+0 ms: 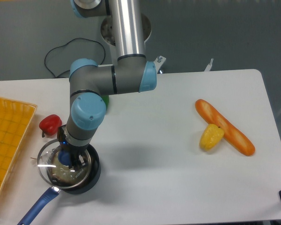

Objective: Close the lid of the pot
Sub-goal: 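Press and adjust the lid by its knob to seat it on the pan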

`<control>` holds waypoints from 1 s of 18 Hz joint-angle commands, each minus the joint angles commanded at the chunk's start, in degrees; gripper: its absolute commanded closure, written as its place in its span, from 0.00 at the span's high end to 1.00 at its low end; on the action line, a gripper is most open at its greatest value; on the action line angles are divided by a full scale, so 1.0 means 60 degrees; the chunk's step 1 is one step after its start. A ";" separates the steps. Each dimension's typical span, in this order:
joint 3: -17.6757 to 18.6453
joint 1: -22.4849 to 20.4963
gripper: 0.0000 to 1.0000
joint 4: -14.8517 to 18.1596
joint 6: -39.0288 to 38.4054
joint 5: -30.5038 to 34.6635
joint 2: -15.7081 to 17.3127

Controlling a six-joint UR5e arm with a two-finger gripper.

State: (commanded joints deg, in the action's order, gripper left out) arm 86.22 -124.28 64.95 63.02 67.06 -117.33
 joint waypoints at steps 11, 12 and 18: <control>-0.0073 0.0000 0.51 0.0000 -0.0015 0.0029 -0.0102; -0.0073 0.0000 0.51 0.0000 -0.0015 0.0029 -0.0102; -0.0103 0.0000 0.51 0.0000 0.0000 0.0044 -0.0117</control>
State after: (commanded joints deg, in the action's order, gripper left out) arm 85.61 -124.28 64.95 63.02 67.32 -118.04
